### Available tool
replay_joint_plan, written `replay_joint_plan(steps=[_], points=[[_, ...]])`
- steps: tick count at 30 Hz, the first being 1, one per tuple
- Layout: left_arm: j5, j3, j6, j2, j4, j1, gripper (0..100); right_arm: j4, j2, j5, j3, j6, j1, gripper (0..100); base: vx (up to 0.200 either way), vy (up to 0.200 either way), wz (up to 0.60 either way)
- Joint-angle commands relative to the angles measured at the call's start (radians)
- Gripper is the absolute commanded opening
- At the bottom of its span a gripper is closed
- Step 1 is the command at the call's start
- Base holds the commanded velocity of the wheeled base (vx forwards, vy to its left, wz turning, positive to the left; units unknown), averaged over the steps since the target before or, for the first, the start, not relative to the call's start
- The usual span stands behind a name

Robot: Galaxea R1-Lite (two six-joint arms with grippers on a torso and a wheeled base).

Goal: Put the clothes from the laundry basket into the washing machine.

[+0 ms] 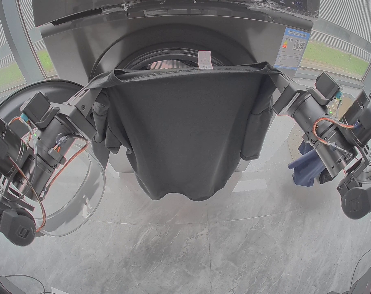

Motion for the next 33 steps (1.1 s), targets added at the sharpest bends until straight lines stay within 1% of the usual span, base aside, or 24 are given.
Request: replay_joint_plan(steps=[1, 11, 14, 15, 16, 17, 19, 21, 23, 27, 29, 30, 33], points=[[0.0, -0.018, 0.001, 0.001, 0.016, -0.007, 0, -0.001, -0.005, 0.0, 0.0, 0.0, 0.001, 0, 0.0, 0.0, 0.0], [0.0, -0.05, 0.001, 0.012, 0.04, -0.041, 0, -0.002, -0.005, -0.001, 0.003, 0.001, 0.001, 0, 0.0, 0.0, 0.0], [-0.003, -0.053, 0.004, 0.014, 0.057, -0.088, 0, -0.004, 0.0, 0.0, 0.022, 0.001, 0.004, 0, 0.0, 0.0, 0.0], [-0.003, -0.053, 0.004, 0.014, 0.057, -0.088, 0, -0.004, 0.0, 0.0, 0.022, 0.001, 0.004, 0, 0.0, 0.0, 0.0], [-0.003, -0.061, 0.012, 0.017, 0.082, -0.141, 0, -0.007, 0.006, 0.002, 0.043, 0.006, 0.035, 0, 0.0, 0.0, 0.0], [-0.003, -0.064, 0.017, 0.023, 0.089, -0.165, 0, -0.013, 0.014, 0.003, 0.055, 0.007, 0.05, 0, 0.0, 0.0, 0.0], [-0.005, -0.067, 0.018, 0.05, 0.086, -0.199, 0, -0.022, 0.047, 0.008, 0.081, 0.03, 0.063, 0, 0.0, 0.0, 0.0], [-0.011, -0.073, 0.018, 0.064, 0.086, -0.202, 0, -0.025, 0.072, 0.009, 0.089, 0.044, 0.066, 0, 0.0, 0.0, 0.0], [-0.012, -0.11, 0.017, 0.089, 0.086, -0.202, 0, -0.045, 0.125, 0.012, 0.091, 0.06, 0.079, 0, 0.0, 0.0, 0.0], [-0.011, -0.136, 0.017, 0.121, 0.077, -0.197, 0, -0.086, 0.221, 0.016, 0.071, 0.06, 0.112, 0, 0.0, 0.0, 0.0], [-0.011, -0.137, 0.017, 0.121, 0.076, -0.196, 0, -0.091, 0.264, 0.016, 0.065, 0.06, 0.144, 0, 0.0, 0.0, 0.0], [-0.011, -0.137, 0.017, 0.119, 0.077, -0.199, 0, -0.09, 0.287, 0.017, 0.066, 0.06, 0.161, 100, 0.0, 0.0, 0.0], [-0.005, -0.137, 0.017, 0.118, 0.076, -0.202, 0, -0.091, 0.346, 0.029, 0.068, 0.055, 0.19, 100, 0.0, 0.0, 0.0]])
